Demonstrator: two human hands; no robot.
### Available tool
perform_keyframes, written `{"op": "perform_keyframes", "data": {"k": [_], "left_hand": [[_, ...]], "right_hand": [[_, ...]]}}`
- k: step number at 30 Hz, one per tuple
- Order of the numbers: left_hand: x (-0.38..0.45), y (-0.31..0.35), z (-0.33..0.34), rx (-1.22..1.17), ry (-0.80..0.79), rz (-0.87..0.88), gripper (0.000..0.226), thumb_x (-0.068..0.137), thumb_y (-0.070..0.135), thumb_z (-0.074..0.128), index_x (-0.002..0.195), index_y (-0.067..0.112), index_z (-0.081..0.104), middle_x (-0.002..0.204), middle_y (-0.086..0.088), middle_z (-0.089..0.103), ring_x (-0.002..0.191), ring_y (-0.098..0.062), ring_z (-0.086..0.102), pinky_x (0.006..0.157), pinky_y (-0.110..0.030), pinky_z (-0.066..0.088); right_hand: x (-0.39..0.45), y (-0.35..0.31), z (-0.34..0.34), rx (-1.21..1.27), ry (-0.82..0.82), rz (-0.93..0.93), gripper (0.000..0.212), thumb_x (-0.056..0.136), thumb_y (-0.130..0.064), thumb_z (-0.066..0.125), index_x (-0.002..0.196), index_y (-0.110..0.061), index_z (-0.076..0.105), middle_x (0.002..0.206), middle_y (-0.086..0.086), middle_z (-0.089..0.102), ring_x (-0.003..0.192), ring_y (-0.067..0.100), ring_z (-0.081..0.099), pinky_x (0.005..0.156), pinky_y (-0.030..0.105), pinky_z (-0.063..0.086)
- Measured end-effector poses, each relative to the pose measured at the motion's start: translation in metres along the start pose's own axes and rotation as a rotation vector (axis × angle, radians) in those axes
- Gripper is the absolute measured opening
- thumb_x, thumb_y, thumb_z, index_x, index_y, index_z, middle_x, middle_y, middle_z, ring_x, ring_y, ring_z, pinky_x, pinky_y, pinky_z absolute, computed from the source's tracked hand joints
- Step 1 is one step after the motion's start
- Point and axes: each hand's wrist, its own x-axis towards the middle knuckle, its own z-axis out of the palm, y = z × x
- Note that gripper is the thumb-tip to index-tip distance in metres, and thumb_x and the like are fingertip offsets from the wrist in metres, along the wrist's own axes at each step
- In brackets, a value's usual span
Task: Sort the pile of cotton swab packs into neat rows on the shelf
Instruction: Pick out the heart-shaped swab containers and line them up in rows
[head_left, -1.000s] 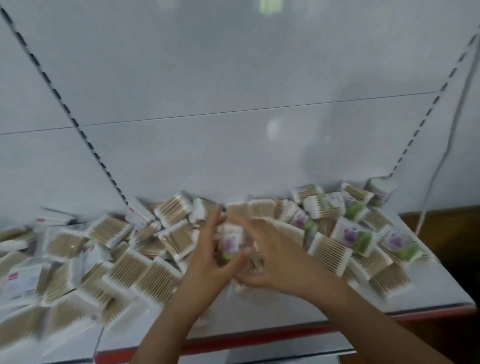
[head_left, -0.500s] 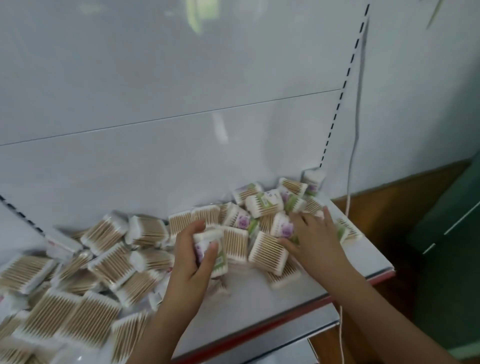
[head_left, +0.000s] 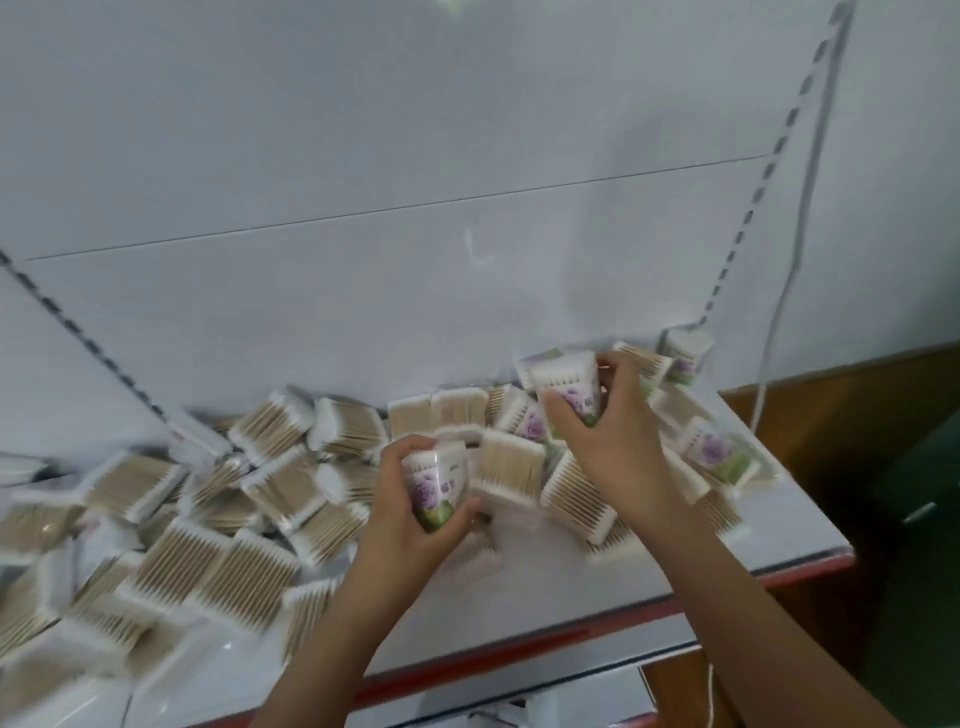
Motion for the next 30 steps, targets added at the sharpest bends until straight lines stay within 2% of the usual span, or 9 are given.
{"op": "perform_keyframes", "data": {"k": [4,8,12,16,20,24,25,27,30], "left_hand": [[-0.014,-0.005,-0.036,-0.015,0.085,-0.028,0.062,0.086,0.012,0.077,0.128,0.035,0.039,0.107,0.004,0.065,0.085,-0.014,0.071,0.067,-0.028,0.059],[-0.044,-0.013,-0.089,0.040,0.215,-0.044,0.060,0.088,0.020,0.076,0.130,0.041,0.038,0.113,0.014,0.062,0.092,-0.012,0.069,0.075,-0.031,0.059],[-0.081,-0.018,-0.155,-0.007,0.378,-0.049,0.053,0.090,0.018,0.075,0.127,0.038,0.042,0.113,0.014,0.061,0.092,-0.018,0.068,0.078,-0.041,0.060],[-0.121,-0.030,-0.232,-0.035,0.514,-0.048,0.048,0.092,0.014,0.072,0.124,0.034,0.042,0.104,0.020,0.063,0.085,-0.017,0.069,0.072,-0.035,0.060],[-0.167,-0.052,-0.314,0.004,0.647,-0.070,0.052,0.091,0.019,0.073,0.128,0.037,0.041,0.100,0.016,0.061,0.084,-0.026,0.065,0.075,-0.048,0.057],[-0.220,-0.075,-0.395,0.014,0.756,-0.131,0.063,0.091,0.024,0.073,0.135,0.047,0.034,0.098,-0.006,0.058,0.079,-0.038,0.060,0.072,-0.054,0.054],[-0.234,-0.080,-0.414,0.001,0.784,-0.138,0.065,0.091,0.023,0.073,0.136,0.047,0.032,0.100,0.000,0.060,0.083,-0.035,0.063,0.075,-0.052,0.057],[-0.263,-0.092,-0.448,-0.028,0.849,-0.151,0.069,0.091,0.020,0.073,0.139,0.044,0.029,0.107,0.018,0.062,0.092,-0.015,0.068,0.081,-0.035,0.059],[-0.302,-0.108,-0.491,-0.056,0.966,-0.220,0.071,0.090,0.019,0.075,0.140,0.037,0.029,0.120,0.016,0.056,0.101,-0.001,0.065,0.084,-0.021,0.056]], "right_hand": [[0.009,-0.029,0.064,0.185,-0.111,-0.078,0.049,0.096,-0.036,0.060,0.138,-0.031,0.035,0.100,-0.011,0.060,0.078,0.001,0.063,0.070,0.025,0.053],[-0.006,-0.067,0.144,0.277,-0.259,-0.080,0.038,0.096,-0.043,0.058,0.127,-0.034,0.038,0.086,-0.011,0.061,0.077,0.018,0.065,0.075,0.051,0.057],[-0.037,-0.118,0.219,0.340,-0.415,-0.116,0.044,0.090,-0.049,0.063,0.123,-0.034,0.039,0.100,-0.003,0.062,0.085,0.024,0.068,0.069,0.055,0.059],[-0.077,-0.179,0.295,0.409,-0.510,-0.160,0.037,0.096,-0.035,0.061,0.124,-0.026,0.039,0.106,0.001,0.060,0.081,0.016,0.068,0.059,0.043,0.061],[-0.128,-0.240,0.379,0.391,-0.584,-0.255,0.040,0.096,-0.041,0.060,0.125,-0.028,0.038,0.097,-0.008,0.060,0.084,0.016,0.067,0.069,0.048,0.060],[-0.187,-0.285,0.463,0.374,-0.660,-0.330,0.041,0.093,-0.036,0.066,0.121,-0.031,0.037,0.095,0.016,0.060,0.078,0.017,0.062,0.077,0.043,0.055],[-0.203,-0.293,0.484,0.377,-0.693,-0.332,0.042,0.092,-0.035,0.067,0.121,-0.031,0.037,0.094,0.017,0.060,0.075,0.013,0.062,0.076,0.037,0.054],[-0.235,-0.308,0.521,0.386,-0.787,-0.313,0.045,0.091,-0.033,0.068,0.123,-0.030,0.037,0.092,0.003,0.060,0.072,0.000,0.061,0.068,0.020,0.052],[-0.282,-0.328,0.574,0.389,-0.927,-0.292,0.049,0.088,-0.031,0.072,0.125,-0.023,0.040,0.106,-0.011,0.059,0.082,-0.012,0.060,0.066,0.010,0.048]]}}
